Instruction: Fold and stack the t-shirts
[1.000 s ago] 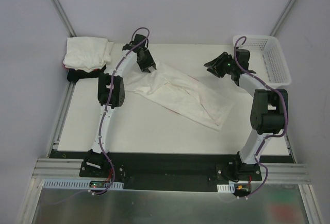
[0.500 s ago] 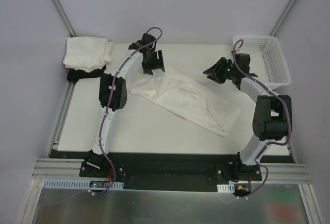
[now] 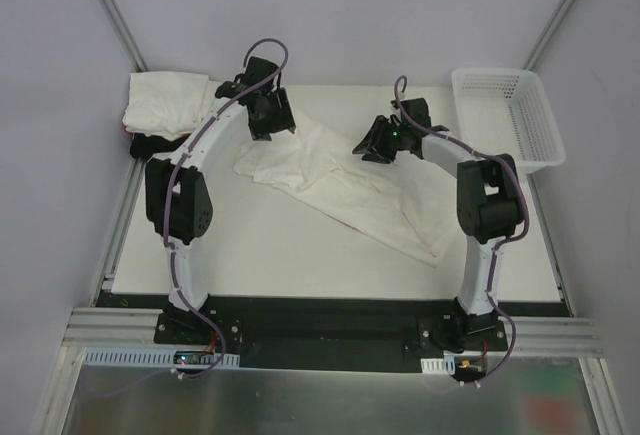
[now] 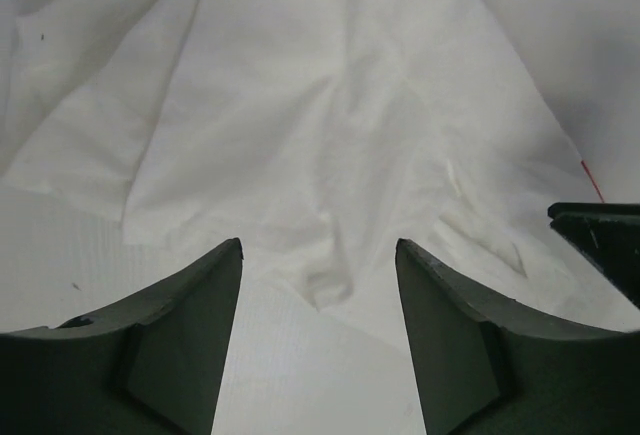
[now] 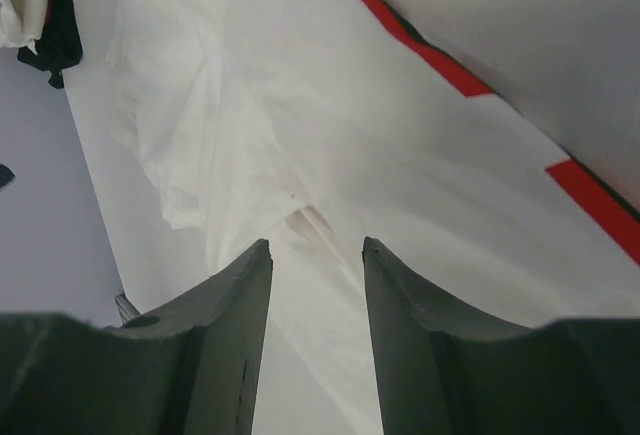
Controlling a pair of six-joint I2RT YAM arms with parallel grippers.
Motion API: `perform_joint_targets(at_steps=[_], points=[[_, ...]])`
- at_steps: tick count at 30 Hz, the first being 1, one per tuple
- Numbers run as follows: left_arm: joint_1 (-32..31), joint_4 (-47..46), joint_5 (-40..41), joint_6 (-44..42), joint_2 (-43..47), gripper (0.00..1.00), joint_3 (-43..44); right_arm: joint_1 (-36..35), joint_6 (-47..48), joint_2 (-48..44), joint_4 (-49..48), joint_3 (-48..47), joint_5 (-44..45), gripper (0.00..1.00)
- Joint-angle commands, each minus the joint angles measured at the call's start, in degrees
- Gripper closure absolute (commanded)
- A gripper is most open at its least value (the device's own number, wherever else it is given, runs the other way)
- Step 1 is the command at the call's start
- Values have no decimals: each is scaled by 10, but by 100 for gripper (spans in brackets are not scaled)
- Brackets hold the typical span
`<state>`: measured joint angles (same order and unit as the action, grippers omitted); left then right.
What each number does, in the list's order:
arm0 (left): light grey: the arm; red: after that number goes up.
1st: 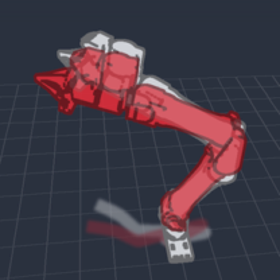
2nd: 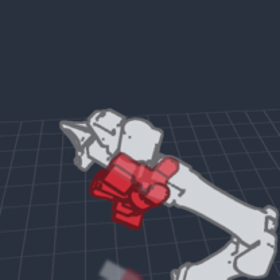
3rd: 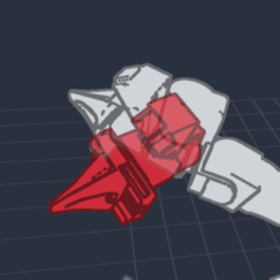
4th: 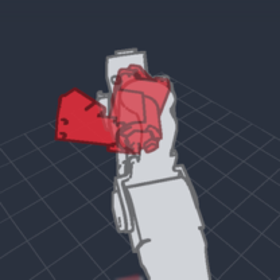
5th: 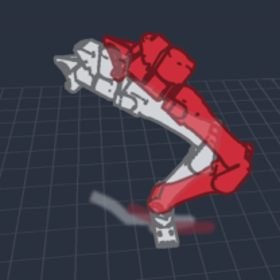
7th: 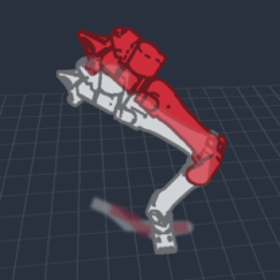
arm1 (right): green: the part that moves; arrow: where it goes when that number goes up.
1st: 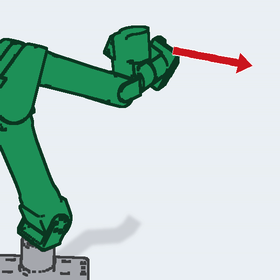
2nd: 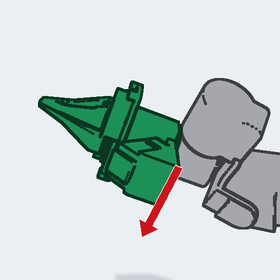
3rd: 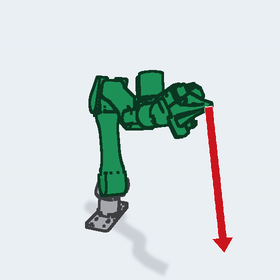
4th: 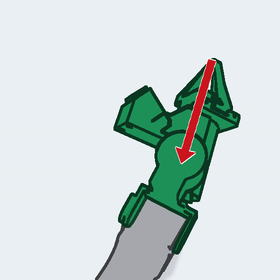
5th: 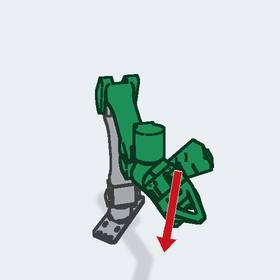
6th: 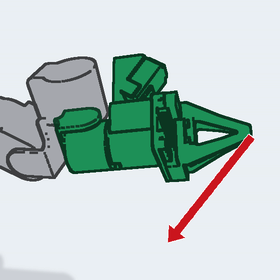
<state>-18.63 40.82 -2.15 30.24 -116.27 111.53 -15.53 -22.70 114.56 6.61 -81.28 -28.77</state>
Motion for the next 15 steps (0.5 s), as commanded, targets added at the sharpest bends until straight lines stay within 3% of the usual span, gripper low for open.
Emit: perform_joint_targets(at_steps=[1,5,15], points=[[9,-22,43,60,40,40,-116,0,-4,51,6,-93,-6,55],[23,-61,49,73,30,42,-188,13,-2,73,27,-133,-15,56],[74,-73,22,81,-55,44,-154,56,13,-43,11,-43,5,55]])
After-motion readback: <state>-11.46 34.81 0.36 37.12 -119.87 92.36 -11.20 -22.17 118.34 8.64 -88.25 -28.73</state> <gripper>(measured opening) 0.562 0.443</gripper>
